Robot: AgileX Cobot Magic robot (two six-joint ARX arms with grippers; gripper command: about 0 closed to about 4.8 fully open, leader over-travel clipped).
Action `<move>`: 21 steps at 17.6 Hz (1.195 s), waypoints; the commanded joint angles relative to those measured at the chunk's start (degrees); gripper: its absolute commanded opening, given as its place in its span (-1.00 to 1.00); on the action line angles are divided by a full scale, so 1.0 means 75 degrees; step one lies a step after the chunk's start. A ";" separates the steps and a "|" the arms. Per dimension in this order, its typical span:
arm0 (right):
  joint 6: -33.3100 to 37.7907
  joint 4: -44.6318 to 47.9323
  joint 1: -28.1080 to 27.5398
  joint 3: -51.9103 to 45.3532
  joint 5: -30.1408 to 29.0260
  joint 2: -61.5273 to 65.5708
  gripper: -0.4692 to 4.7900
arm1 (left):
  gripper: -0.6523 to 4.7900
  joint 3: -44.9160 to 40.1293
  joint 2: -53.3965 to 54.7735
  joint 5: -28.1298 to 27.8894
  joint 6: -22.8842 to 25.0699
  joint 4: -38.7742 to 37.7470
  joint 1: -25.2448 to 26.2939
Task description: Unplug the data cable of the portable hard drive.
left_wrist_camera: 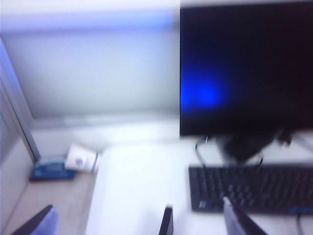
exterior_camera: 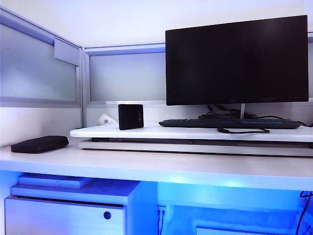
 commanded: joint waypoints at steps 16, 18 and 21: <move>0.0009 -0.2518 0.0000 0.0029 0.0041 -0.2996 1.00 | 1.00 -0.0583 -0.3354 0.0545 -0.0373 -0.2355 0.0009; -0.0023 -0.2667 0.0000 0.0029 0.0041 -0.3299 1.00 | 1.00 -0.1096 -0.3876 0.0545 -0.0376 -0.2398 0.0009; -0.0175 -0.3115 0.0000 0.0026 0.0047 -0.3789 1.00 | 1.00 -0.2465 -0.5010 0.0513 -0.0399 -0.2232 0.0009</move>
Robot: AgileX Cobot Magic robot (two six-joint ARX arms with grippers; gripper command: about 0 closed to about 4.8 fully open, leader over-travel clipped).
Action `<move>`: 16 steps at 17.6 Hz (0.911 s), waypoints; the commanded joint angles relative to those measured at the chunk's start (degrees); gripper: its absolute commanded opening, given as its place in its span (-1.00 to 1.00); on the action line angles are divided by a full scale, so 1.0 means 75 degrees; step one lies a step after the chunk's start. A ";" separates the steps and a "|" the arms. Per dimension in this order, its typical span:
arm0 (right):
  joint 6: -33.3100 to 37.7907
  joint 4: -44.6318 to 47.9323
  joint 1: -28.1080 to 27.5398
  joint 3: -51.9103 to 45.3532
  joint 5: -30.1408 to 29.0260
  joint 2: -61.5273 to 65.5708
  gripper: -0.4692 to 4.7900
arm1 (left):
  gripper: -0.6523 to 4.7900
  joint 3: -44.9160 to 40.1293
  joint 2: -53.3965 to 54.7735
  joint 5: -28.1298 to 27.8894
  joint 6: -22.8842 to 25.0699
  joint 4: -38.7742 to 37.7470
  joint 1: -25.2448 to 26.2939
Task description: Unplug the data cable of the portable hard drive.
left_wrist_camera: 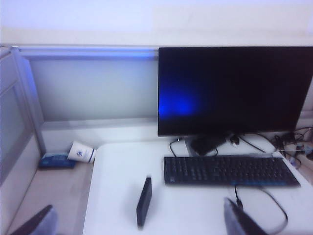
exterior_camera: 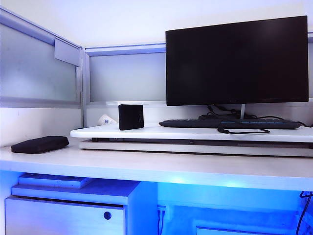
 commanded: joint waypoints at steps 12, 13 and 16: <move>-0.0504 -0.1035 0.0012 -0.4336 0.0583 -0.3689 0.77 | 0.22 -0.5805 -0.4220 -0.1107 0.0067 0.1072 0.0003; -0.0411 -0.1037 0.0015 -0.4715 0.0583 -0.4039 0.67 | 0.12 -0.6114 -0.4418 -0.1105 -0.0015 0.1072 0.0003; -0.0082 -0.1207 0.0012 -0.5578 0.0586 -0.4893 0.07 | -0.27 -0.7114 -0.5272 -0.1110 -0.0221 0.1174 0.0003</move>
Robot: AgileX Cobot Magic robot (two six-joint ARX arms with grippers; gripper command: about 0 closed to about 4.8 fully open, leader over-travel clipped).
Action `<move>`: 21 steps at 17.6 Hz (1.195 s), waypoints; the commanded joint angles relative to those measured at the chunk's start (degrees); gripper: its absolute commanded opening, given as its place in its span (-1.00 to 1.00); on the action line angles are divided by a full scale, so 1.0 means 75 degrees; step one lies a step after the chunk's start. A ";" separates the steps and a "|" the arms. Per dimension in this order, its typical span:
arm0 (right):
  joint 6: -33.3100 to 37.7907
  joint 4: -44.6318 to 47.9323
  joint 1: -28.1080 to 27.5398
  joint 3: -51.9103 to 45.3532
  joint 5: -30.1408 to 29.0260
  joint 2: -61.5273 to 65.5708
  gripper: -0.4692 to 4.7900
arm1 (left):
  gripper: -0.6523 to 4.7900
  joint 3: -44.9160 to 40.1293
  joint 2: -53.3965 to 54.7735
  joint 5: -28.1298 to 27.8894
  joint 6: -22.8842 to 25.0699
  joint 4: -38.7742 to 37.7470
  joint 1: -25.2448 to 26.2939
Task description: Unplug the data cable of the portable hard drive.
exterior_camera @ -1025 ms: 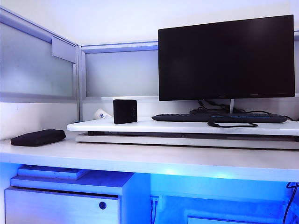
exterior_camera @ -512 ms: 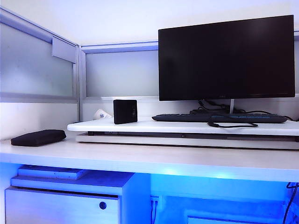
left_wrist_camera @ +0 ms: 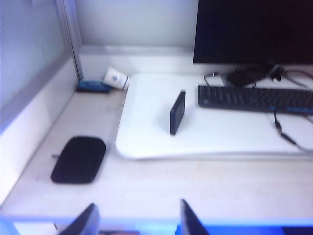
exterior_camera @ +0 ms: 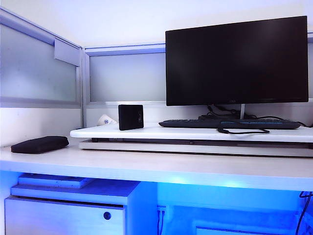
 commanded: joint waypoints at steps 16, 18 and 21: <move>0.0029 0.0554 0.0009 -0.4048 0.0446 -0.3171 -0.85 | -0.78 -0.4342 -0.3459 -0.0268 -0.0857 0.1387 0.0006; 0.0026 0.0839 0.0009 -0.4386 0.0475 -0.3171 -0.85 | -0.78 -0.4715 -0.3518 -0.0274 -0.0848 0.1813 0.0006; 0.0026 0.1075 0.0012 -0.4911 0.0615 -0.3171 -0.85 | -0.78 -0.5324 -0.3532 -0.0096 -0.0863 0.2317 0.0003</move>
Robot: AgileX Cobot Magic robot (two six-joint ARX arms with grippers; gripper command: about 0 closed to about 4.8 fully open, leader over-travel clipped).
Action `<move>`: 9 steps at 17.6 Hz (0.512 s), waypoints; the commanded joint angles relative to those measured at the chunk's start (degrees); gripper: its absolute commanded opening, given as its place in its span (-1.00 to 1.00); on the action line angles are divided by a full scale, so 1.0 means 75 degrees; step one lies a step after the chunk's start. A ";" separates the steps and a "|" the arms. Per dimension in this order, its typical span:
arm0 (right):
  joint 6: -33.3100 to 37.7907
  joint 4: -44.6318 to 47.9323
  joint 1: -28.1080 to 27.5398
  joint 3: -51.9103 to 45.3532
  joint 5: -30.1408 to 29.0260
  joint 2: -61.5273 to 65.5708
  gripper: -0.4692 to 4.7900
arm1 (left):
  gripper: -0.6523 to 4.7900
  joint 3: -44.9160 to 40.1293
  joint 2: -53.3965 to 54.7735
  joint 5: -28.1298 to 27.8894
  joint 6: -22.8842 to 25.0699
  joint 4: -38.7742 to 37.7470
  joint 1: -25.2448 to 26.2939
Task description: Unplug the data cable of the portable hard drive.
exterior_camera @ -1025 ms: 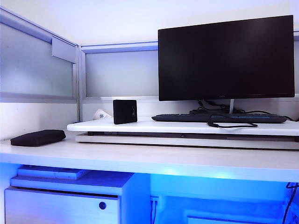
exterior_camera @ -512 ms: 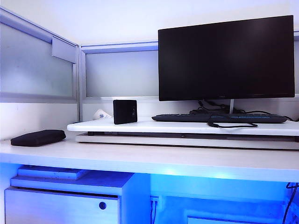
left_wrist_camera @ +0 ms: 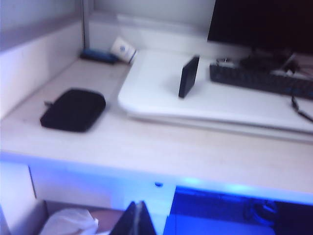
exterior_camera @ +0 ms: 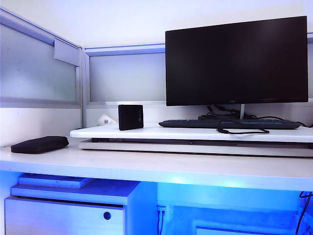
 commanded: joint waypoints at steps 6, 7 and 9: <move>-0.0239 0.0933 0.0012 -0.1655 0.0189 -0.0035 -0.85 | -0.78 -0.1309 -0.0035 -0.0236 -0.0163 0.0935 0.0006; -0.0560 0.1207 0.0017 -0.1824 0.0341 -0.0035 -0.85 | -0.78 -0.1309 -0.0035 0.0137 0.0344 0.0367 0.0006; -0.0557 0.1192 0.0015 -0.1824 0.0618 -0.0035 -0.85 | -0.78 -0.1309 -0.0041 -0.0886 0.0373 0.0175 0.0006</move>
